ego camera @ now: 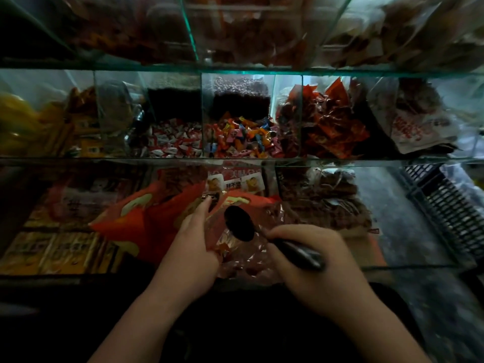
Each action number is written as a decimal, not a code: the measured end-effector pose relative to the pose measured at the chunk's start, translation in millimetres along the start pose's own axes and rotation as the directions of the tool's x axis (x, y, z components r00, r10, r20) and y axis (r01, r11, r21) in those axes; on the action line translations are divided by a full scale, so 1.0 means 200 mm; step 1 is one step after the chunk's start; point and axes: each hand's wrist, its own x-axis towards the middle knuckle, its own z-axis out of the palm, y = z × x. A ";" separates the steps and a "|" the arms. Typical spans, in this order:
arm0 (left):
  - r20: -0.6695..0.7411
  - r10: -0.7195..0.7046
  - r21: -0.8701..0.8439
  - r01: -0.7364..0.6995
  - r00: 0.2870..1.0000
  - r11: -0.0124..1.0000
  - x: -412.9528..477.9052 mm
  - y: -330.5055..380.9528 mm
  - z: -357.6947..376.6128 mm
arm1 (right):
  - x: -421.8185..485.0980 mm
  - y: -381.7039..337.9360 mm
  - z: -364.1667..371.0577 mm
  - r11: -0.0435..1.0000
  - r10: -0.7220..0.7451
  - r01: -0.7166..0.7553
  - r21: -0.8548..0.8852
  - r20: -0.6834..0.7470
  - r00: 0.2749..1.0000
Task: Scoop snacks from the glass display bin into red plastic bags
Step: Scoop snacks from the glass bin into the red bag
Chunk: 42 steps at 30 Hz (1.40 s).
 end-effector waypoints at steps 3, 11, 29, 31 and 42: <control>0.061 -0.023 -0.031 0.025 0.998 0.999 -0.02 -0.03 -0.01 | 0.11 0.07 0.16 0.994 0.068 -0.053 -0.099 0.154 0.986; 0.017 -0.128 -0.063 0.129 0.992 0.990 -0.05 -0.09 -0.03 | 0.14 0.25 0.47 0.956 0.265 -0.280 0.085 0.154 0.952; -0.042 -0.070 -0.039 0.068 0.997 0.997 -0.03 -0.05 -0.04 | 0.09 0.10 0.23 0.668 0.614 -0.520 0.533 0.000 0.790; -0.067 -0.035 -0.040 0.032 0.997 0.999 -0.03 -0.03 -0.03 | 0.06 0.08 0.13 0.666 0.614 -0.481 0.570 -0.053 0.788; -0.424 0.564 0.075 -0.593 0.708 0.802 -0.09 0.11 0.03 | -0.05 0.08 -0.21 0.560 0.701 -0.469 0.682 -0.090 0.707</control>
